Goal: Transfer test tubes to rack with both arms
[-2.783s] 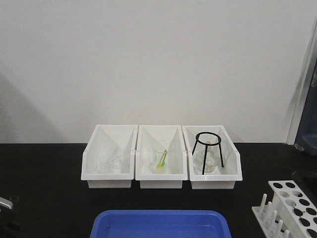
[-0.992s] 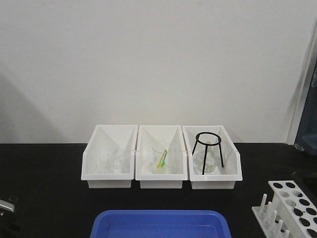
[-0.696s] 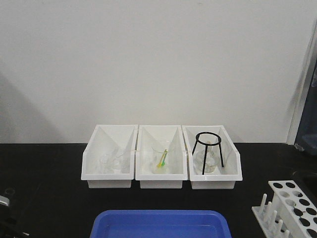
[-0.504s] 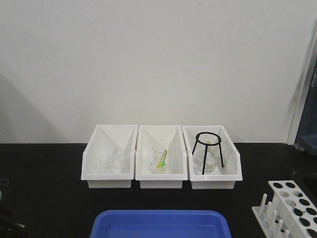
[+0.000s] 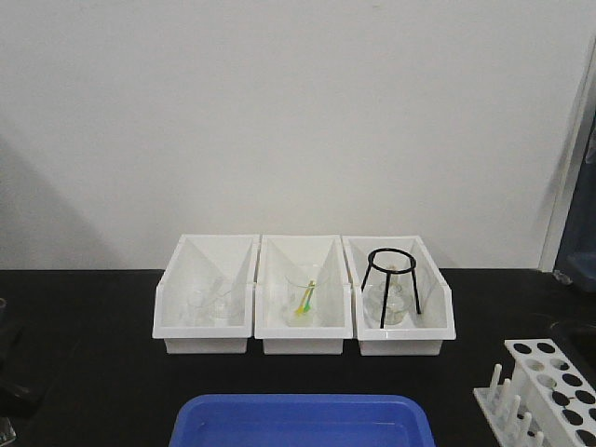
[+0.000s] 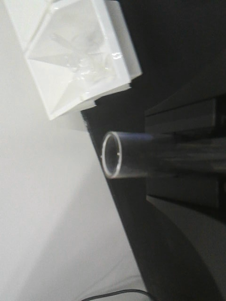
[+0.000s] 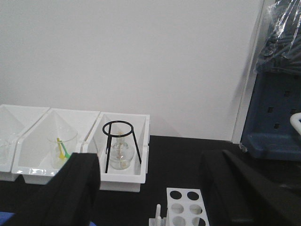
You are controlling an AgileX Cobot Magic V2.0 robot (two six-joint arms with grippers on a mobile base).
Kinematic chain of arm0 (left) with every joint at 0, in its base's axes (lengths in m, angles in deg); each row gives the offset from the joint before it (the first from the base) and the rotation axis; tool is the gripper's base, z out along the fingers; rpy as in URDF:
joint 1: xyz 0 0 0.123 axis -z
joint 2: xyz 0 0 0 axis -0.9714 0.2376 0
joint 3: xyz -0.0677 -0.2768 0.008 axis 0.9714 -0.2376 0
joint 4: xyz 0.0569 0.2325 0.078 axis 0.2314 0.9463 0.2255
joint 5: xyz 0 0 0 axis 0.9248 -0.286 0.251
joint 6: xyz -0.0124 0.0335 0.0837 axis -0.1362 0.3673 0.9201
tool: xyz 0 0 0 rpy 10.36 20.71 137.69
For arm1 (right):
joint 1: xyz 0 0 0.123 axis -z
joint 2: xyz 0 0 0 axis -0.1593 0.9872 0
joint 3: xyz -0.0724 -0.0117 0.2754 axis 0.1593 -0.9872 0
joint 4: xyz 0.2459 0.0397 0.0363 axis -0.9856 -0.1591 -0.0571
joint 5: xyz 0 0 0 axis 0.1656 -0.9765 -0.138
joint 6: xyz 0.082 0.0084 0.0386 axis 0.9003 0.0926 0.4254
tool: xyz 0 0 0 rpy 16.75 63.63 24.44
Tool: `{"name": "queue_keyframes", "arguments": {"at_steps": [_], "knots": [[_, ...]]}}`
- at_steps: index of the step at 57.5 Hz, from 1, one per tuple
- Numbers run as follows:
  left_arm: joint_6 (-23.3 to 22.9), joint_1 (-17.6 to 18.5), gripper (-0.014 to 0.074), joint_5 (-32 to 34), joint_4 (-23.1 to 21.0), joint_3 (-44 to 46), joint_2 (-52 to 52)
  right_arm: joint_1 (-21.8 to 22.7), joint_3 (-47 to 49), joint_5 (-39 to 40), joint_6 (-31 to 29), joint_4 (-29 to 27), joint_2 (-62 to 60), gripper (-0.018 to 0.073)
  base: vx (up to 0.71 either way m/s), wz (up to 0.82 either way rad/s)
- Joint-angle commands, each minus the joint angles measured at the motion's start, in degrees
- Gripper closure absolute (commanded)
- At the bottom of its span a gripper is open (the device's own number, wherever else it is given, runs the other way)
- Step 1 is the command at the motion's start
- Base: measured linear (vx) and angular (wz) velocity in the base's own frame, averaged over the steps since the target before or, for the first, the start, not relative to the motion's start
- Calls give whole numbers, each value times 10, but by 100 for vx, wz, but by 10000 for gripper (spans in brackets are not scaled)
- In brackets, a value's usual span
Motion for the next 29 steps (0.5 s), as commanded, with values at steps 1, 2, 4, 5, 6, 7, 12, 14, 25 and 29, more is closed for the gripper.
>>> {"name": "queue_keyframes", "arguments": {"at_steps": [1, 2, 4, 5, 6, 7, 12, 14, 25, 29], "knots": [[-19, 2, 617, 21, 0, 38, -26, 3, 20, 32, -3, 2, 1, 64, 0, 0], [-23, 1, 617, 16, 0, 43, -27, 3, 20, 30, -3, 2, 1, 64, 0, 0], [-36, 1, 617, 1, 0, 50, -31, 3, 20, 26, -3, 2, 1, 64, 0, 0], [-46, 1, 617, -10, 0, 56, -31, 3, 20, 23, -3, 2, 1, 64, 0, 0], [-53, 1, 617, -18, 1, 63, -32, 3, 20, 21, -3, 2, 1, 64, 0, 0], [-59, 2, 617, -27, 1, 67, -33, 3, 20, 18, -3, 2, 1, 64, 0, 0], [-84, 11, 617, -85, 2, 97, -34, 3, 20, 5, -3, 2, 1, 64, 0, 0], [-83, 16, 617, -101, 2, 107, -34, 3, 20, 0, -3, 2, 1, 64, 0, 0], [-81, 66, 617, -144, 11, 154, -34, 3, 20, -28, -3, -7, 24, 64, 0, 0], [-81, 85, 617, -146, 18, 164, -34, 3, 20, -33, -6, -32, 41, 64, 0, 0]]}}
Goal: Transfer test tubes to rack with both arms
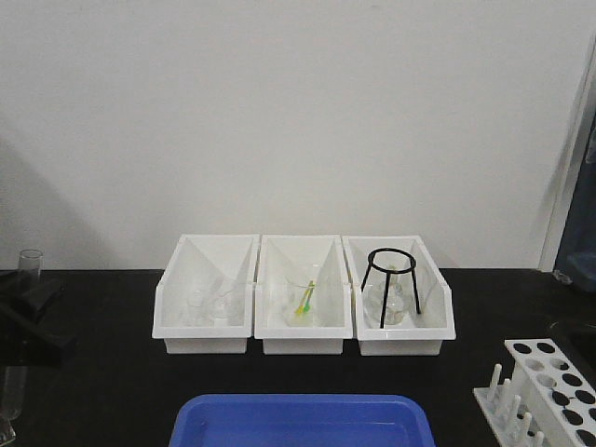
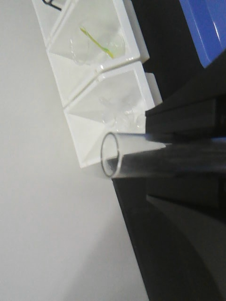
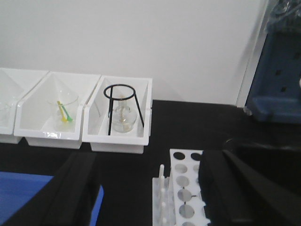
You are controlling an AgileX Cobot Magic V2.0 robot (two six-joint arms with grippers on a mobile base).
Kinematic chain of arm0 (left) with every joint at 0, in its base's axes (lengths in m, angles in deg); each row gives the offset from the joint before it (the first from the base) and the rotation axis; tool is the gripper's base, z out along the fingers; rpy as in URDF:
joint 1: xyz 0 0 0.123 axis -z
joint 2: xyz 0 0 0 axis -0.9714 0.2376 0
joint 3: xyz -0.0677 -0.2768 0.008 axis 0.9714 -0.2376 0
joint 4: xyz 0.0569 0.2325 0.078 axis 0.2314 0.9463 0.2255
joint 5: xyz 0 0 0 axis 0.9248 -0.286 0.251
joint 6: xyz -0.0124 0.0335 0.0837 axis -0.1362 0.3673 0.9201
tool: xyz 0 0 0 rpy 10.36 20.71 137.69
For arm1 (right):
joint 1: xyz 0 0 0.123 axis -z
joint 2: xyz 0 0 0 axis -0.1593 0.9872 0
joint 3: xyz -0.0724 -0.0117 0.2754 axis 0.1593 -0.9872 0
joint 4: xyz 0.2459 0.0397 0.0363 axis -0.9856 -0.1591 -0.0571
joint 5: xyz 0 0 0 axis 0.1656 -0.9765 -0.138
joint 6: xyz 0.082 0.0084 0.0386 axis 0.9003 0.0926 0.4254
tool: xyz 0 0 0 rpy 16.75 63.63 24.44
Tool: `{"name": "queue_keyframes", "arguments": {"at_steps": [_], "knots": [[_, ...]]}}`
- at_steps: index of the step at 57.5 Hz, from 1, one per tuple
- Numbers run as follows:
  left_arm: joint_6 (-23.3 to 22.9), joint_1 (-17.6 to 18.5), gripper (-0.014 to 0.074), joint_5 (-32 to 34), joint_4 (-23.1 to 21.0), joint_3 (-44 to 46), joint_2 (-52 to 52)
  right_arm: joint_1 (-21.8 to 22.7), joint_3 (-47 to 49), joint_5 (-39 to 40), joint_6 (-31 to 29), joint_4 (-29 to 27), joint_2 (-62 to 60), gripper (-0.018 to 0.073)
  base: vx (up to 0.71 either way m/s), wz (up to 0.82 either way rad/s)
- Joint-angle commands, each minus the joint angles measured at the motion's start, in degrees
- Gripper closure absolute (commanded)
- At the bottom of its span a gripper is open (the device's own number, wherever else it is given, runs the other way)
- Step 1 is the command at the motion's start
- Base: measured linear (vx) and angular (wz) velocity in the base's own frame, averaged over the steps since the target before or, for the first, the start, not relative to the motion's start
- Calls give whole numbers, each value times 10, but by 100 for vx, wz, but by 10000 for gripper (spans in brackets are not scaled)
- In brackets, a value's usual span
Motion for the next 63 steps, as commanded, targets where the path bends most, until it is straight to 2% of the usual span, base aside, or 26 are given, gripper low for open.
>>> {"name": "queue_keyframes", "arguments": {"at_steps": [1, 5, 11, 19, 27, 35, 40, 45, 53, 63], "knots": [[-6, 27, 617, 35, 7, 33, -15, 3, 20, 32, -7, -27, 22, 64, 0, 0], [-6, 50, 617, 35, 7, 36, -15, 3, 20, 32, -28, -65, 41, 64, 0, 0], [-7, 83, 619, 31, 7, 40, -14, 3, 20, 32, -96, -146, 77, 64, 0, 0], [-18, 129, 619, 31, 0, 40, -14, 3, 20, 32, -244, -322, 127, 64, 0, 0], [-58, 167, 619, 34, -6, 40, -14, 3, 20, 16, -485, -550, 174, 64, 0, 0], [-79, 198, 619, 35, -6, 40, -14, 3, 20, -70, -776, -808, 213, 69, 0, 0], [-82, 217, 619, 36, -6, 40, -14, 3, 20, -141, -905, -911, 238, 75, 0, 0], [-84, 234, 619, 48, -6, 40, -14, 3, 20, -193, -963, -955, 263, 82, 0, 0], [-84, 261, 619, 79, -10, 40, -14, -3, 20, -256, -988, -960, 302, 83, 0, 0], [-84, 282, 619, 81, -10, 61, -11, -74, 20, -266, -1048, -974, 338, 83, 0, 0]]}}
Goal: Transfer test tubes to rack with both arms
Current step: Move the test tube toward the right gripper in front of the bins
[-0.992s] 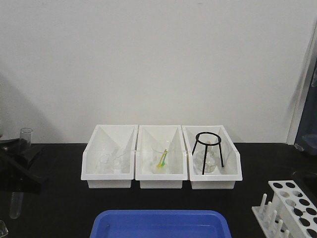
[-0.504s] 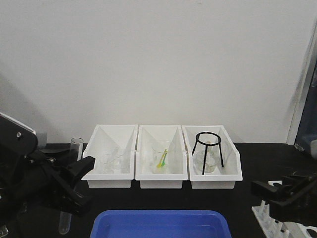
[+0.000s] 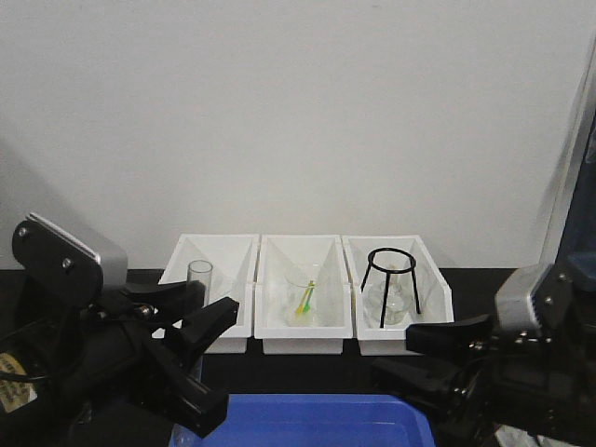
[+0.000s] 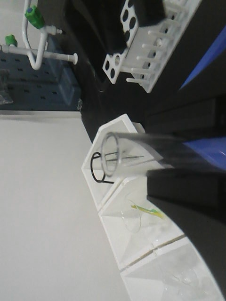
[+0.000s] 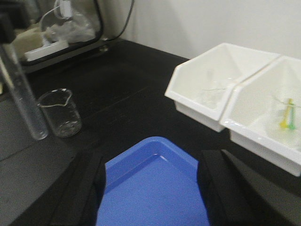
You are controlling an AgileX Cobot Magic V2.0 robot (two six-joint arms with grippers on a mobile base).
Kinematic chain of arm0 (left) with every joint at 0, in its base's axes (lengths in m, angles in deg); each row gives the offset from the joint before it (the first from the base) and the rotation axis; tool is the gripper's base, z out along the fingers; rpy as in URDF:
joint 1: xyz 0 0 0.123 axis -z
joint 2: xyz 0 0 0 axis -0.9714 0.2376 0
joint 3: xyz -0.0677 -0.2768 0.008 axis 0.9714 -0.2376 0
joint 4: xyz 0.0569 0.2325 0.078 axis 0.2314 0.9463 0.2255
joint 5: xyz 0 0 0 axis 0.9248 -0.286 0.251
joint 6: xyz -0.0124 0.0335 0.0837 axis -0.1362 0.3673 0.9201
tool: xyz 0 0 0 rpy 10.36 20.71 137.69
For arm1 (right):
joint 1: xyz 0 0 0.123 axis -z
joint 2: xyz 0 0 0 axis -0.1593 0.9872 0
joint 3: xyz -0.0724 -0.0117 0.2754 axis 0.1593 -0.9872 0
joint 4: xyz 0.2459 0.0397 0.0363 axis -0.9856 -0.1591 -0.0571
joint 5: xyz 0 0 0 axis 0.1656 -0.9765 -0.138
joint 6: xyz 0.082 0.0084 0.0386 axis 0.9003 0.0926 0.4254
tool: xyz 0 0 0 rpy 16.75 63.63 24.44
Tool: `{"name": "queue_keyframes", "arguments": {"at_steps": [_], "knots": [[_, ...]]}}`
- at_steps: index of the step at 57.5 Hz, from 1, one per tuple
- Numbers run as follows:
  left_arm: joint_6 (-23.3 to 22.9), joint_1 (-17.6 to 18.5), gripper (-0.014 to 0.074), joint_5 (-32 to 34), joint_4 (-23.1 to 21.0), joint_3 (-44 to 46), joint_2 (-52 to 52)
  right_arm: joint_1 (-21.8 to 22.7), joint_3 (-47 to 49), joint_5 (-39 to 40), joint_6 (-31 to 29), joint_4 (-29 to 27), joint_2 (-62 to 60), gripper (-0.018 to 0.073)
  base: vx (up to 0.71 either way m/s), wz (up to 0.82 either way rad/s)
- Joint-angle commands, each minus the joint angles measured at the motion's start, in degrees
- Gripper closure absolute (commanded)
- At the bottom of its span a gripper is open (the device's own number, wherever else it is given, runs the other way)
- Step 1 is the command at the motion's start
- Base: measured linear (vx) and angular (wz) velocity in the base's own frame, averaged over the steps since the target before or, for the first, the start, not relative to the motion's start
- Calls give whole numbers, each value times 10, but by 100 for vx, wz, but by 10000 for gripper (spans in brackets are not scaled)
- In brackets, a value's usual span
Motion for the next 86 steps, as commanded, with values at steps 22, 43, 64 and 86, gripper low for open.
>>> {"name": "queue_keyframes", "arguments": {"at_steps": [22, 43, 64, 86], "knots": [[-46, 42, 619, 50, -4, 45, -11, -127, 23, -36, -87, -72, 31, 83, 0, 0], [-65, 95, 619, 76, -4, 45, 30, -137, 23, -94, -96, -72, 31, 83, 0, 0], [-74, 138, 619, 98, -4, 45, 63, -136, 23, -100, -95, -72, 31, 85, 0, 0], [-73, 151, 619, 109, 8, 45, 75, -135, 23, -90, -74, -72, 31, 142, 0, 0]]}}
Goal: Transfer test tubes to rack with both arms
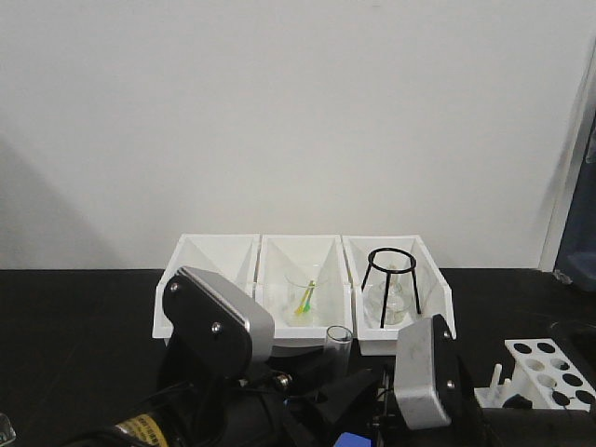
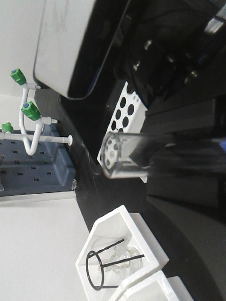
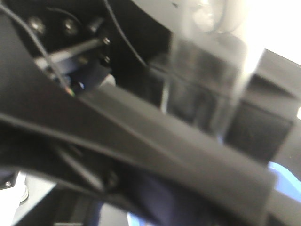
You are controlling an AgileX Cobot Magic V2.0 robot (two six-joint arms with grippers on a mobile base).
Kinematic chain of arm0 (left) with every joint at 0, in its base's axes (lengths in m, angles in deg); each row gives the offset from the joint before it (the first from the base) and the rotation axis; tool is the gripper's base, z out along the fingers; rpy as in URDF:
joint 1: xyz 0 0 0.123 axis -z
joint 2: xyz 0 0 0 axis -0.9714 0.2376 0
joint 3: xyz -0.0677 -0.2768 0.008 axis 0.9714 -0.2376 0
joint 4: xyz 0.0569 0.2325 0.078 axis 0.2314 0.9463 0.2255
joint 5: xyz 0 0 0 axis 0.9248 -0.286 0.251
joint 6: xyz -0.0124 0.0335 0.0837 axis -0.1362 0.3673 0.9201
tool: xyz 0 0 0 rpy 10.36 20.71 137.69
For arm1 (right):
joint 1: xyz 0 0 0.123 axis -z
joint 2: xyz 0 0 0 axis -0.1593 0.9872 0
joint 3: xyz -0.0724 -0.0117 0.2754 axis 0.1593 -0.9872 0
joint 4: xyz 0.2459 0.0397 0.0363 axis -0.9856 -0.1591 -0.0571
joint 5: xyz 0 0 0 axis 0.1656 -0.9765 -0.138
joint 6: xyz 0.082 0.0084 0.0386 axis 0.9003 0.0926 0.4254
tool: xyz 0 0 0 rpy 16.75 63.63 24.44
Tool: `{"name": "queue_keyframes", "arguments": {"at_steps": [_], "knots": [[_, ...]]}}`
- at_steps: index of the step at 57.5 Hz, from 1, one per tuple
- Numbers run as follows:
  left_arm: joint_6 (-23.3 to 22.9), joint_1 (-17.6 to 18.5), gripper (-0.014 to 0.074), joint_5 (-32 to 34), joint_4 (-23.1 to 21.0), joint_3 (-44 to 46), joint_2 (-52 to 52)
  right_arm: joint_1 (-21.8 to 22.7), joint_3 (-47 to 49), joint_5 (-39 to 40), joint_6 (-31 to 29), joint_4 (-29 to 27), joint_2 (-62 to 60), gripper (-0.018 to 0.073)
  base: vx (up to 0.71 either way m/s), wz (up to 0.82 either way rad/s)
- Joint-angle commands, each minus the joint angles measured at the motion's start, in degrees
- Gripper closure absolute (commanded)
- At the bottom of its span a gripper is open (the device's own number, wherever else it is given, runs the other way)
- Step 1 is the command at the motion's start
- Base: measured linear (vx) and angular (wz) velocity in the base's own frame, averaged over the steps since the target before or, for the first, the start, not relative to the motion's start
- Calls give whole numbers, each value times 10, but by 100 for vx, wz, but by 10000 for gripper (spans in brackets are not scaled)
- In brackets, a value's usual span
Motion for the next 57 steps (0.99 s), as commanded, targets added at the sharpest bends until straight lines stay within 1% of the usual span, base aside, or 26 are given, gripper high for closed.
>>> {"name": "queue_keyframes", "arguments": {"at_steps": [1, 9, 24, 39, 51, 57], "knots": [[-4, 2, 619, 59, 6, 23, -16, 1, 19, -22, 10, -57, -14, 143, 0, 0], [-5, 2, 619, 58, 24, 23, -16, 1, 27, -22, 39, -57, -14, 145, 0, 0], [-4, 2, 619, 46, 28, 23, -39, 1, 65, -22, 66, -57, -14, 145, 0, 0], [12, -1, 619, 27, 28, 23, -55, 1, 68, -21, 67, -57, -14, 145, 0, 0], [41, -1, 617, 25, 28, 23, -55, 1, 68, -20, 70, -57, -14, 145, 0, 0], [41, -1, 617, 25, 27, 23, -55, 1, 68, -20, 70, -57, -14, 151, 0, 0]]}}
